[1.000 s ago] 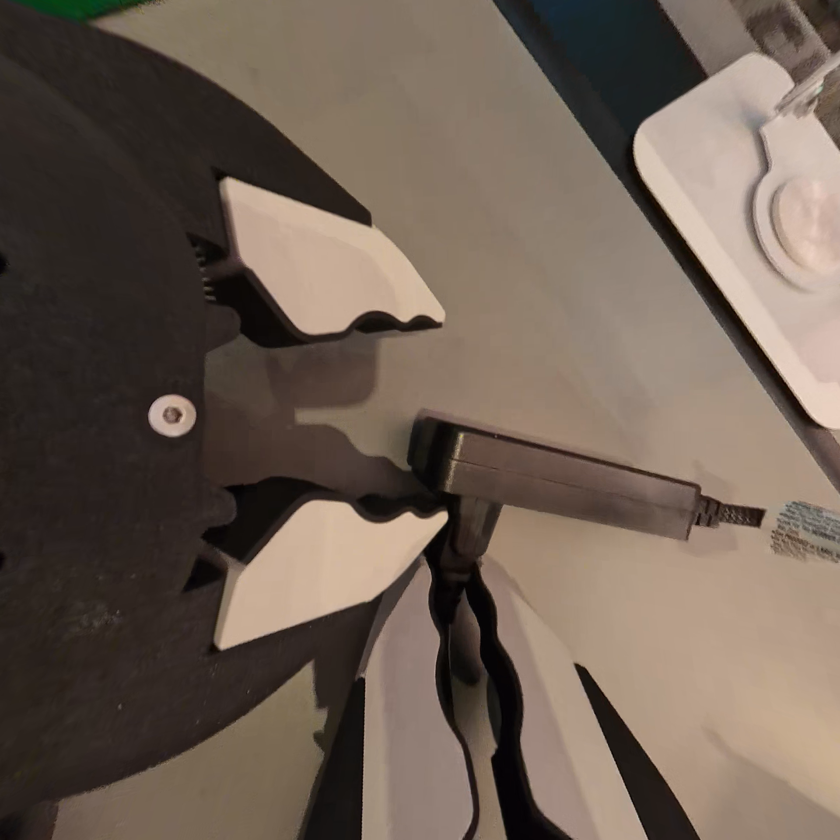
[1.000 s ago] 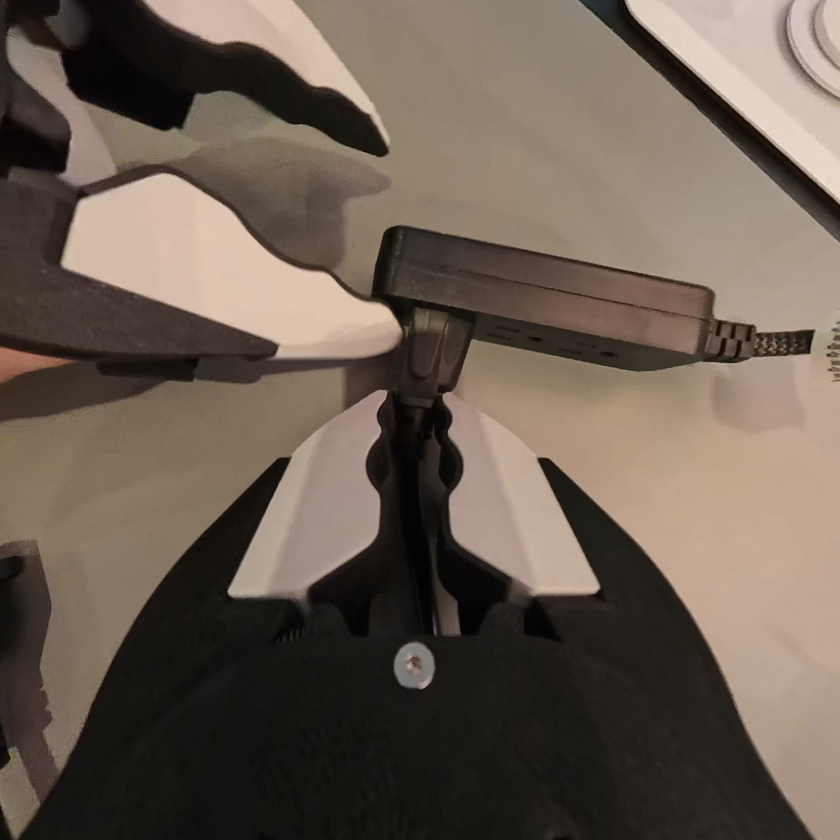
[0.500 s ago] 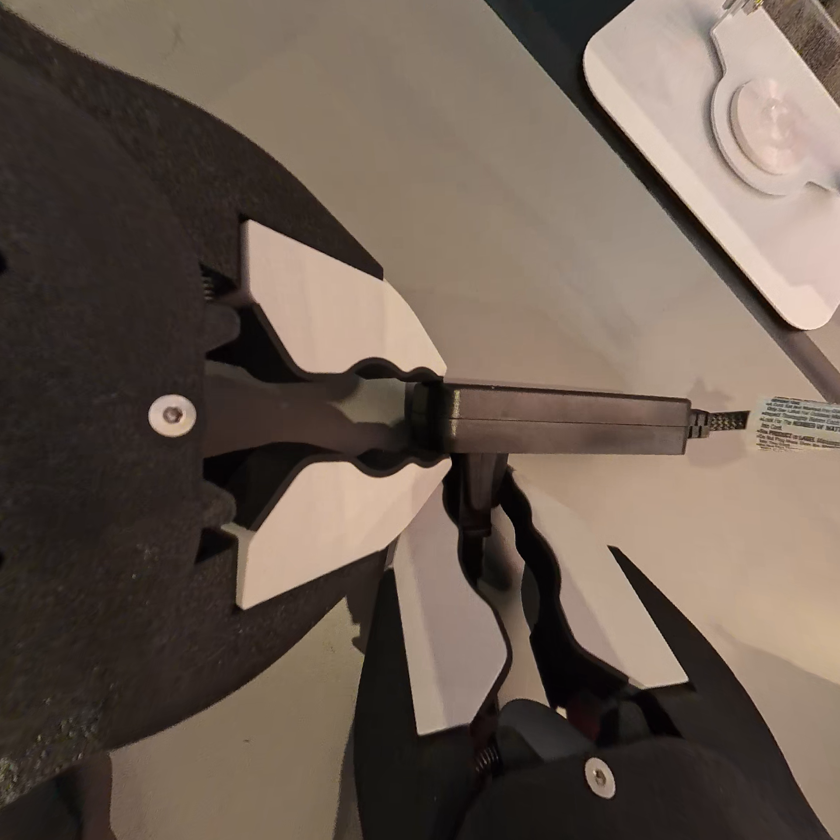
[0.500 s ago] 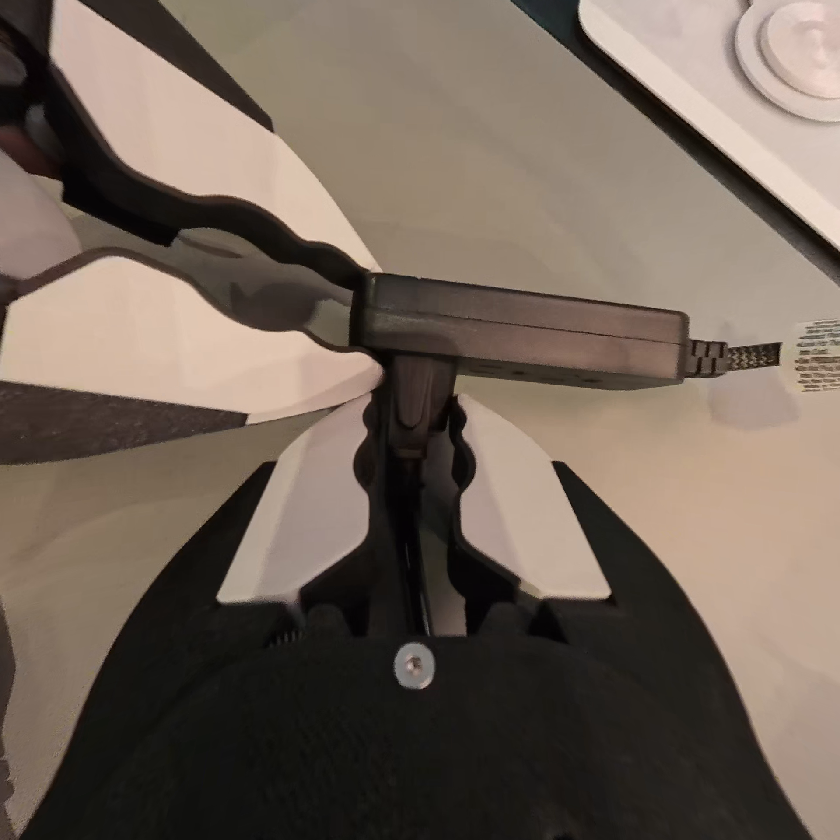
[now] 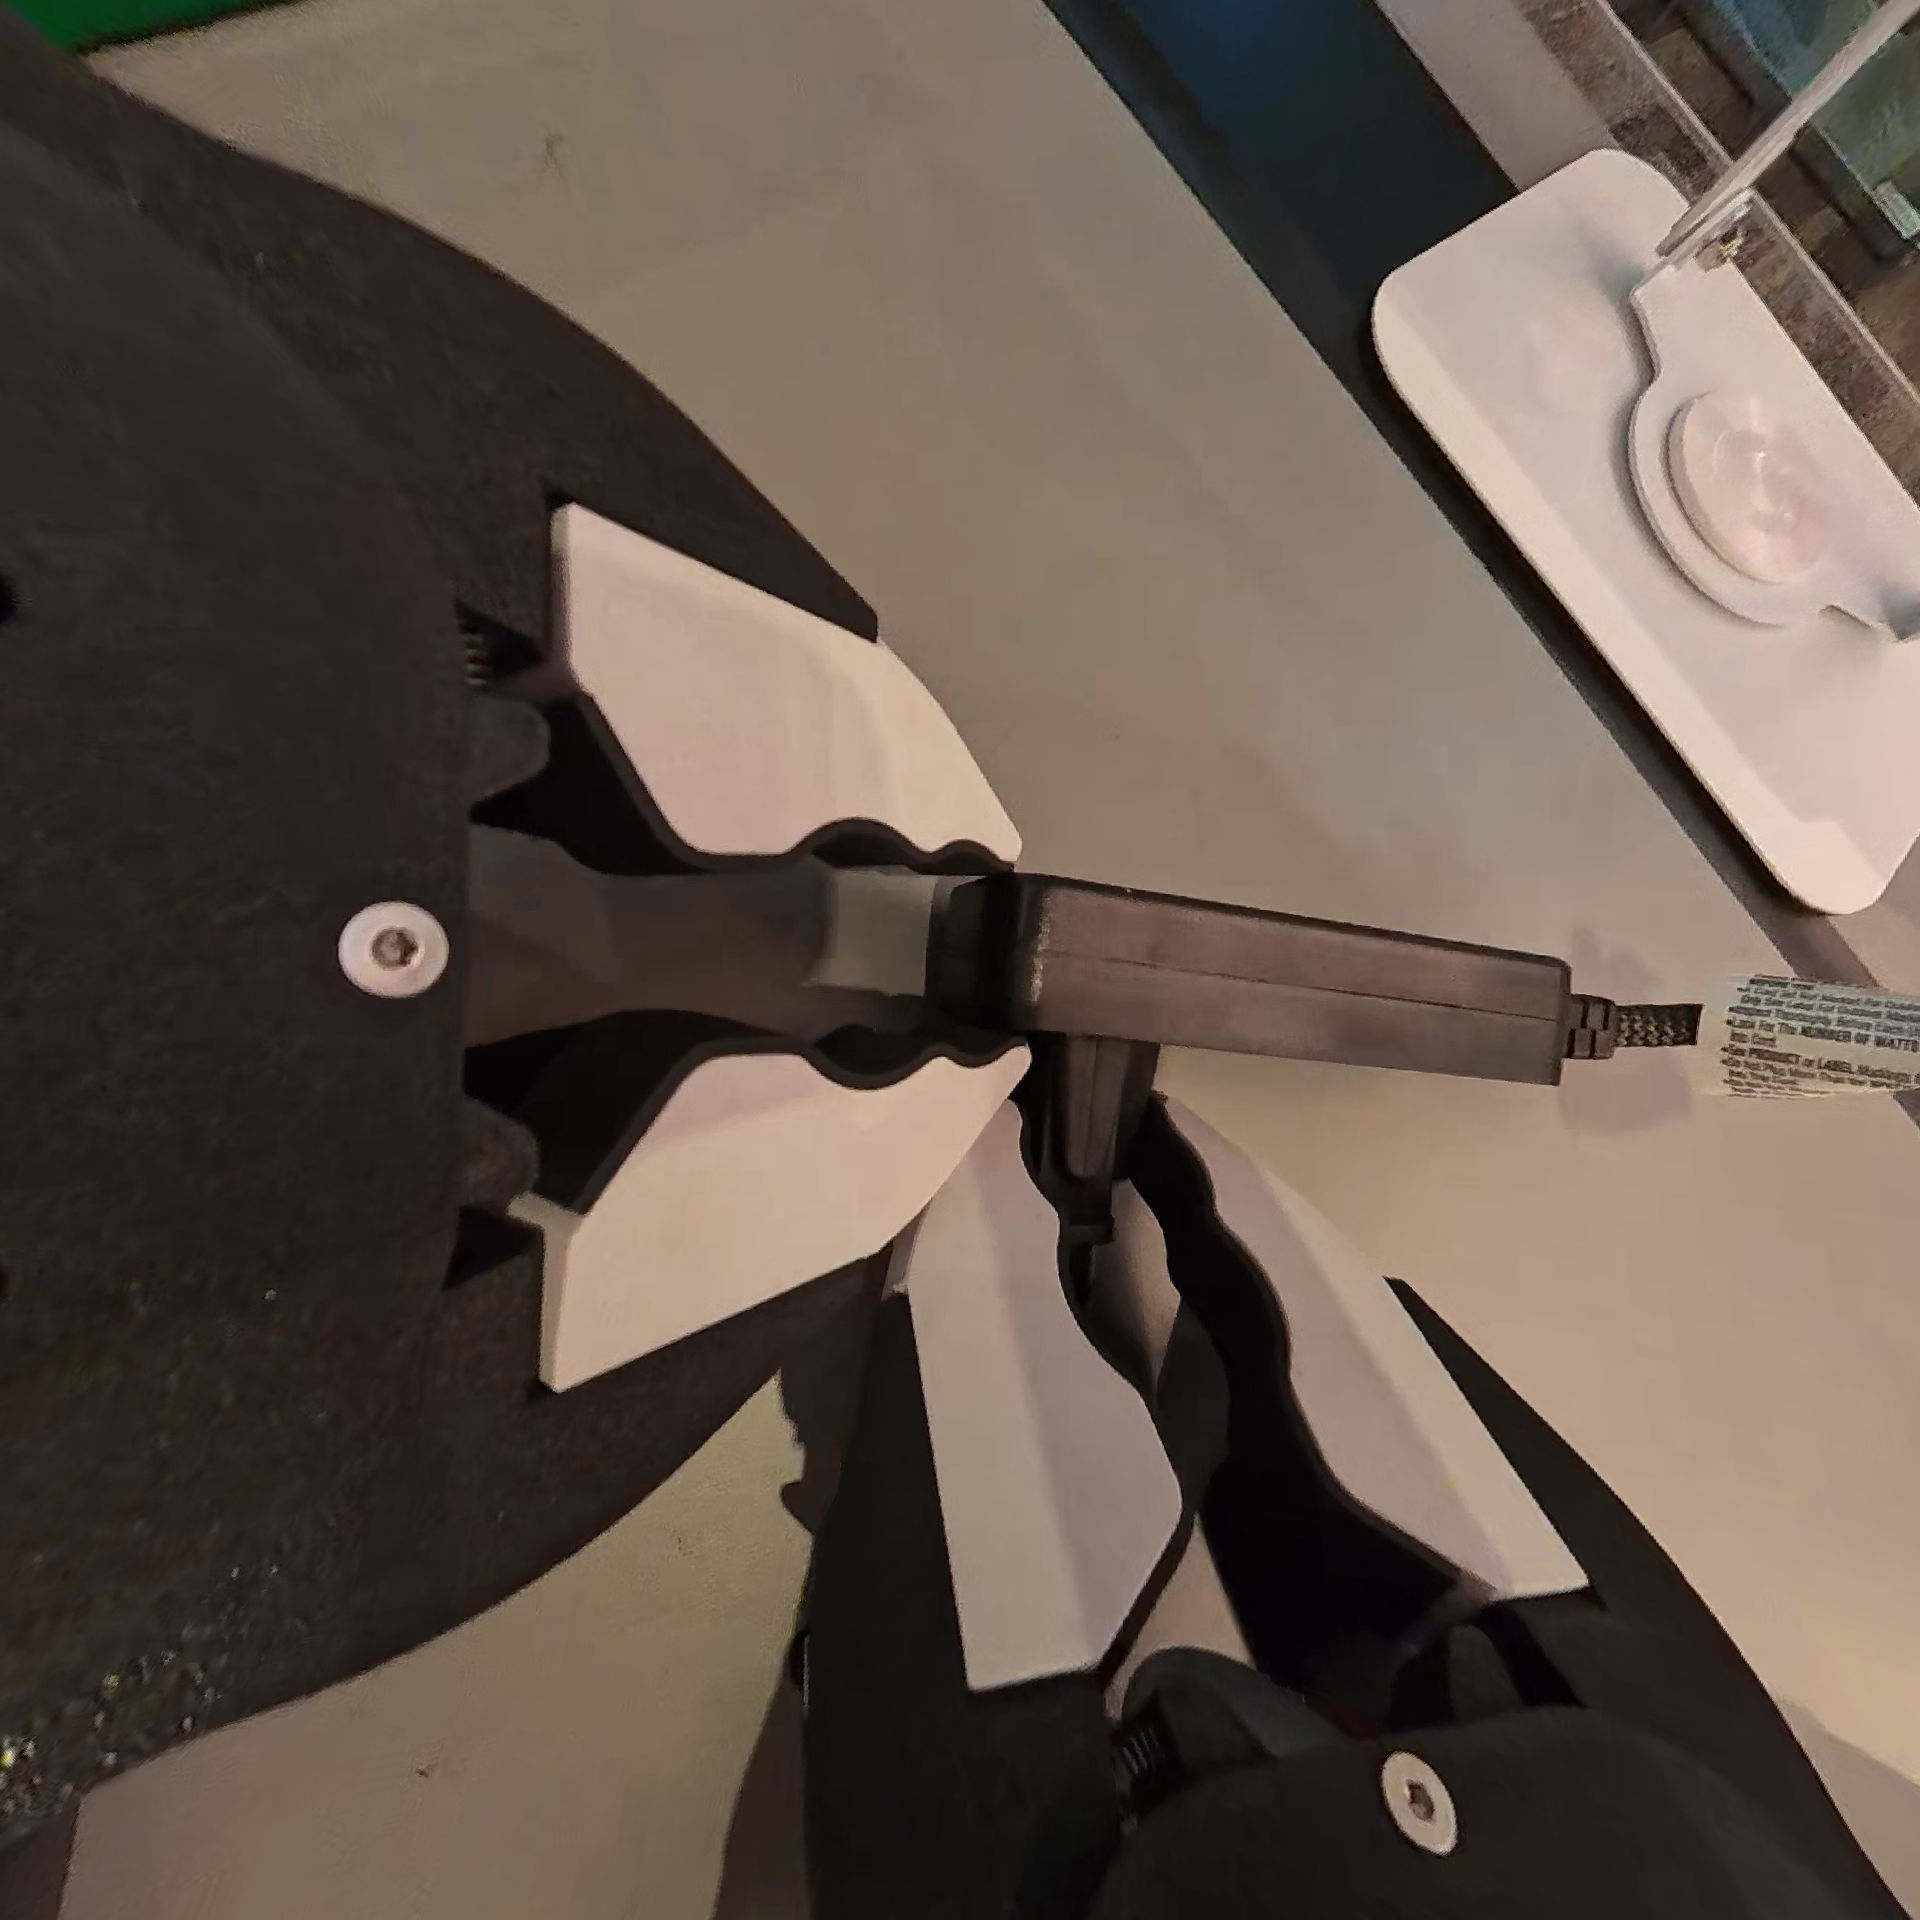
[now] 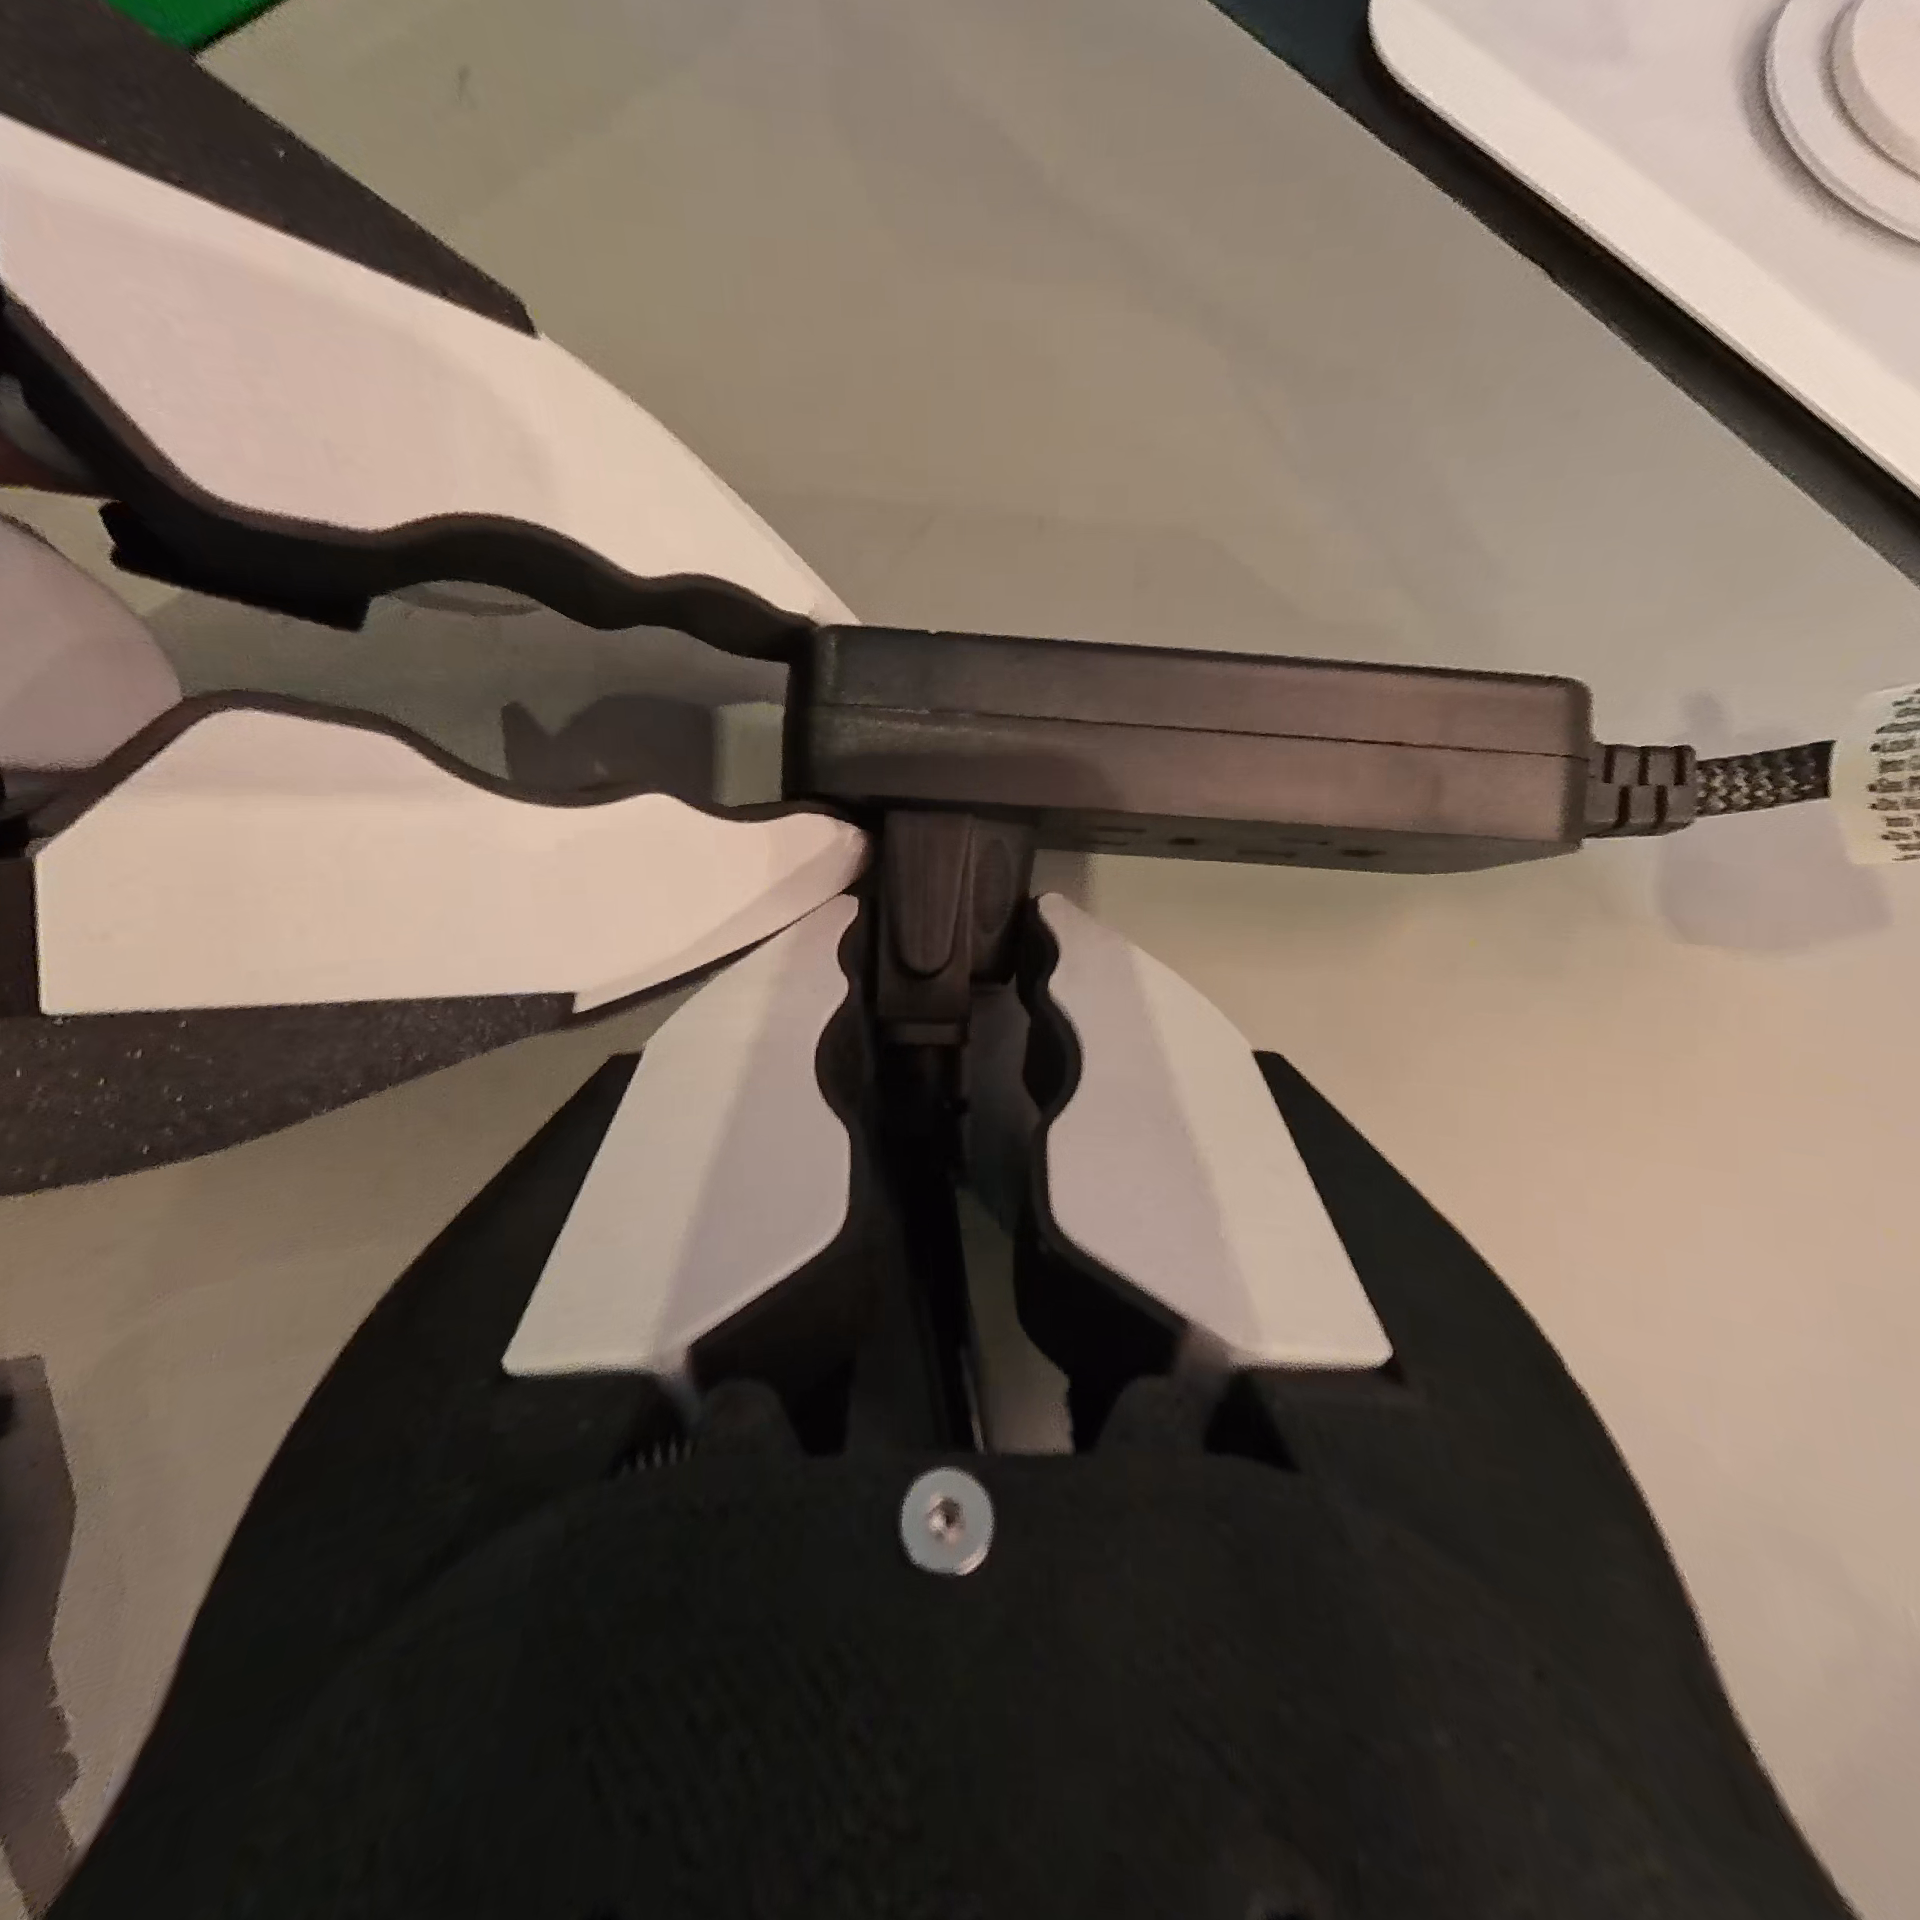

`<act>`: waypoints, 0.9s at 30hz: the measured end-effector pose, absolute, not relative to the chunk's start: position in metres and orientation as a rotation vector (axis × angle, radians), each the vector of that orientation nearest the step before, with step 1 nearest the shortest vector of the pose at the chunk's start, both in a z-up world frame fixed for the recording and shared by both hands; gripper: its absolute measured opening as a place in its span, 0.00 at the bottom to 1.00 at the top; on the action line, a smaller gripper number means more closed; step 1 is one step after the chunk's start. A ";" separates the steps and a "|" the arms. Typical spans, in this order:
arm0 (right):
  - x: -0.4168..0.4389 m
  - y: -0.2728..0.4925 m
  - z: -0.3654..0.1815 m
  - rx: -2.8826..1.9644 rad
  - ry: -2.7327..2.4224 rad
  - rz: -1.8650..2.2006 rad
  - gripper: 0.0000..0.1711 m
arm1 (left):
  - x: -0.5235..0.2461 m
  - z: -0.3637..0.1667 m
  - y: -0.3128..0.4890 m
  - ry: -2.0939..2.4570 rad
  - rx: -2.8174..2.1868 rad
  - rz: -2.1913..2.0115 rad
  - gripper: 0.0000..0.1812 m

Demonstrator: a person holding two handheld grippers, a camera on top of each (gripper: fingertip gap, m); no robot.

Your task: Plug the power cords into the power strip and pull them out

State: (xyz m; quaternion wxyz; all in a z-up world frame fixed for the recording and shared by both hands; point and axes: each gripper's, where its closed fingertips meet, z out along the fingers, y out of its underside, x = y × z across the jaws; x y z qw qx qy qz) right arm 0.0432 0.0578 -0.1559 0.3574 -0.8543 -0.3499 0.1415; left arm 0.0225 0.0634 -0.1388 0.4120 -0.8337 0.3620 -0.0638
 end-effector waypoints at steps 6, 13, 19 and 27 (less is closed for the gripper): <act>0.043 0.057 -0.156 -2.199 -0.905 0.344 0.16 | 0.020 -0.140 0.065 0.817 -2.146 -0.217 0.16; 0.044 0.056 -0.156 -2.197 -0.894 0.333 0.17 | 0.021 -0.140 0.066 0.820 -2.126 -0.204 0.14; 0.045 0.056 -0.156 -2.188 -0.878 0.311 0.17 | 0.022 -0.139 0.067 0.825 -2.107 -0.211 0.14; 0.048 0.057 -0.154 -2.185 -0.831 0.301 0.17 | 0.025 -0.139 0.070 0.827 -2.099 -0.247 0.14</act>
